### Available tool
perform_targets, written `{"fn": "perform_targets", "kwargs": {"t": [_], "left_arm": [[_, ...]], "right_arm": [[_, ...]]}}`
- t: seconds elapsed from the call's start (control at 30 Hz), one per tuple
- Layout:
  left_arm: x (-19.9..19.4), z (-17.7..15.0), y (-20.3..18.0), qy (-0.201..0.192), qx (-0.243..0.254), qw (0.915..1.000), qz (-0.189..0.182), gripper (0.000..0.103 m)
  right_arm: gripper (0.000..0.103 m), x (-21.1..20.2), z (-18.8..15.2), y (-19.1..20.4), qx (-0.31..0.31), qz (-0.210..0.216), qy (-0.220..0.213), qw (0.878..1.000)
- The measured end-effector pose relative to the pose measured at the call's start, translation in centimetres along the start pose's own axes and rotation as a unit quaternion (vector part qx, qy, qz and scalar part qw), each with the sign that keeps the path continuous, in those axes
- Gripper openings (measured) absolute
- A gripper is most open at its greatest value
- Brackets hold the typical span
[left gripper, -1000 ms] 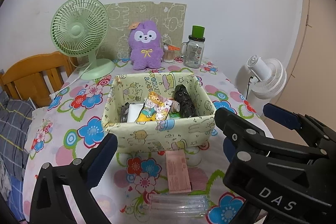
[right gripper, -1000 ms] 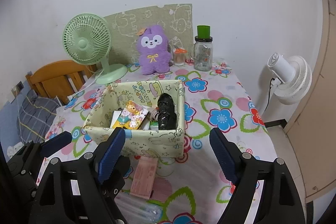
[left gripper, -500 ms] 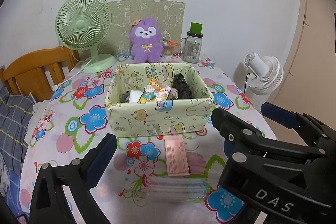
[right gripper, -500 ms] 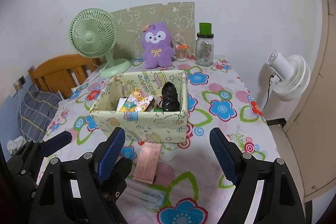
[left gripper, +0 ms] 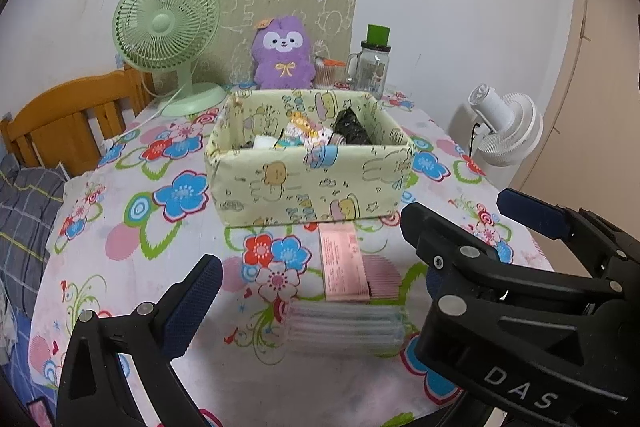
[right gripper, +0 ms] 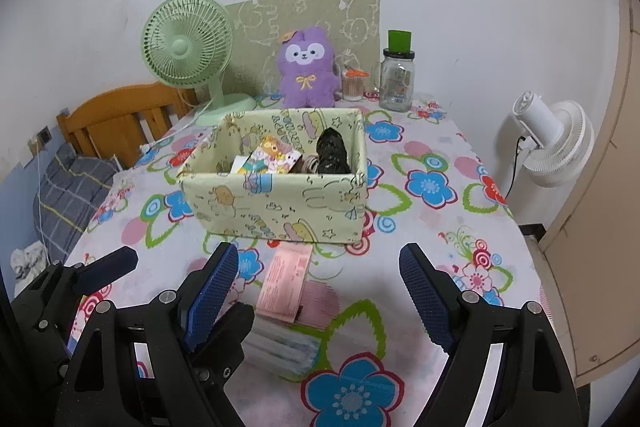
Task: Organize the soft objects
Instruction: 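Withdraw both grippers from the box toward the pink packet and clear bag, then lower both grippers around the clear plastic bag beside the pink packet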
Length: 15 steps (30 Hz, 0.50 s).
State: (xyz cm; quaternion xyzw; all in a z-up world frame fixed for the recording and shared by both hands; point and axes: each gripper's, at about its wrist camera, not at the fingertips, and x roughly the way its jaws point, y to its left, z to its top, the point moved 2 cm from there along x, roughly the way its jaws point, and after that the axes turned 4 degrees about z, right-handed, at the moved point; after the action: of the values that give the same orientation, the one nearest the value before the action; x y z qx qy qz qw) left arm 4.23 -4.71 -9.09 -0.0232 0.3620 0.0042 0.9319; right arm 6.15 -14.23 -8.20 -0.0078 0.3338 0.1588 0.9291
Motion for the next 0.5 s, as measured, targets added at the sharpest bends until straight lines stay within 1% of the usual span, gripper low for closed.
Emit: {"fn": "perform_targets", "kwargs": {"t": [0.27,0.5], "left_arm": [[1.0,-1.7,0.4,0.01,-0.002,0.9999,0.004,0.103],[2.6,-3.4,1.1,0.033,-0.006,0.9994,0.011,0.103]], "right_arm": [[0.085,1.1,-1.5,0.2,-0.001,0.006,0.011,1.0],[0.085,2.7,-3.1,0.0,-0.008,-0.009,0.027,1.0]]}}
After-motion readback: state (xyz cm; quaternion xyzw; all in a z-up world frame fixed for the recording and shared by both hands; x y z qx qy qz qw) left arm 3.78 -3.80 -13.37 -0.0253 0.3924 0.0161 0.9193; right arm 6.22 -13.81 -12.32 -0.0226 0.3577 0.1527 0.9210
